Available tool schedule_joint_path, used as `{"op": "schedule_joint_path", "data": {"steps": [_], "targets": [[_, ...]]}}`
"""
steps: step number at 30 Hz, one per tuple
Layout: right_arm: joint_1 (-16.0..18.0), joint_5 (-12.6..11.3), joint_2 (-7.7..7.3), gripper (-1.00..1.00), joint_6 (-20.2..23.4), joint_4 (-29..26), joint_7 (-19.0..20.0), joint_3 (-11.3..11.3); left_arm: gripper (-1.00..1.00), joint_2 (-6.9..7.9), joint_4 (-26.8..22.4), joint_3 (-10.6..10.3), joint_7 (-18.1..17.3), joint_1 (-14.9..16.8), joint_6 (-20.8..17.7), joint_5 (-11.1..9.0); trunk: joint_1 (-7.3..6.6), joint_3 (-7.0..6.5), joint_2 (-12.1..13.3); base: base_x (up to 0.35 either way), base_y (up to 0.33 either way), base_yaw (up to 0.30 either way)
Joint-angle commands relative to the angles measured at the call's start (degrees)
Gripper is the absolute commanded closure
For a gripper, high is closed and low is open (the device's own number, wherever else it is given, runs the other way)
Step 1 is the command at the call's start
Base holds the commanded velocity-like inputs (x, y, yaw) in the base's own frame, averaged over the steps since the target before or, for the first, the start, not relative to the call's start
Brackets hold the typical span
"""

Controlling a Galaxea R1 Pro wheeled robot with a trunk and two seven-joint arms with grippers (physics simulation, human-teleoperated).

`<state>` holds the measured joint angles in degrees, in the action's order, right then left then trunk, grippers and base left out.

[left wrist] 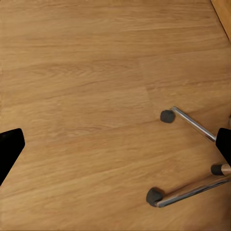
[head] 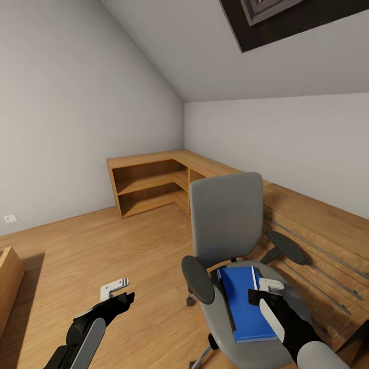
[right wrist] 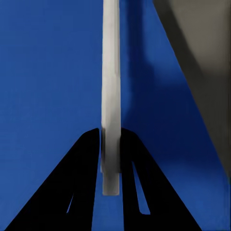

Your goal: In the bedroom, organize the workspace by keeping the computer under the desk, ensuring the monitor is on the desk, placing the keyboard on the desk next to the monitor, placing the mouse on the desk next to the keyboard, moving the folder from the swivel chair onto the desk next to the mouse, stacking the notebook on top of the folder with the pen on top of the notebook, and positioning the swivel chair next to the desk.

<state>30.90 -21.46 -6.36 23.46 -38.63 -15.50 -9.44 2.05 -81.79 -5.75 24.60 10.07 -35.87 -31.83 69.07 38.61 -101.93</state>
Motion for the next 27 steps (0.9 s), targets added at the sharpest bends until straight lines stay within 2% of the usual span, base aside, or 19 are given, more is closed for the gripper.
{"op": "schedule_joint_path", "data": {"steps": [1, 9, 14, 24, 25, 27], "targets": [[0.0, -0.7, -0.10, 1.00, 0.1, -0.1, -0.5, -0.4, -1.00, 0.06, 0.0, -0.1, 0.6, 0.0, -0.1, -0.6, -0.23, -0.12, 0.4, 0.000, 0.000, 0.000], [0.0, -0.8, -0.20, 1.00, 0.0, -0.3, -0.5, -0.4, -1.00, -0.02, 0.9, -0.2, 0.6, 0.0, -0.1, -0.5, -1.99, -1.56, 3.6, -0.004, 0.000, 0.000], [0.0, -0.8, -0.26, 1.00, -0.1, -0.9, -0.5, -0.1, -1.00, -0.03, 1.0, -0.2, 0.6, 0.0, -0.1, -0.5, -3.09, -2.46, 5.6, -0.192, 0.000, 0.000], [-1.4, -1.1, -0.59, 1.00, 0.5, -14.8, -0.5, 1.3, -1.00, -0.03, 1.1, -0.2, 0.7, 0.0, -0.1, -0.5, -5.28, -4.25, 9.6, -0.324, 0.000, 0.000], [-1.7, -1.7, -0.72, 1.00, 0.5, -15.8, -0.5, 1.7, -1.00, -0.03, 1.1, -0.2, 0.7, 0.0, -0.1, -0.5, -5.50, -4.43, 10.0, -0.338, 0.000, 0.000], [-2.3, -4.3, -0.89, 1.00, 0.6, -18.2, -0.6, 3.0, -1.00, -0.03, 1.1, -0.2, 0.7, 0.0, -0.1, -0.5, -5.94, -4.79, 10.8, -0.338, 0.000, 0.000]]}}
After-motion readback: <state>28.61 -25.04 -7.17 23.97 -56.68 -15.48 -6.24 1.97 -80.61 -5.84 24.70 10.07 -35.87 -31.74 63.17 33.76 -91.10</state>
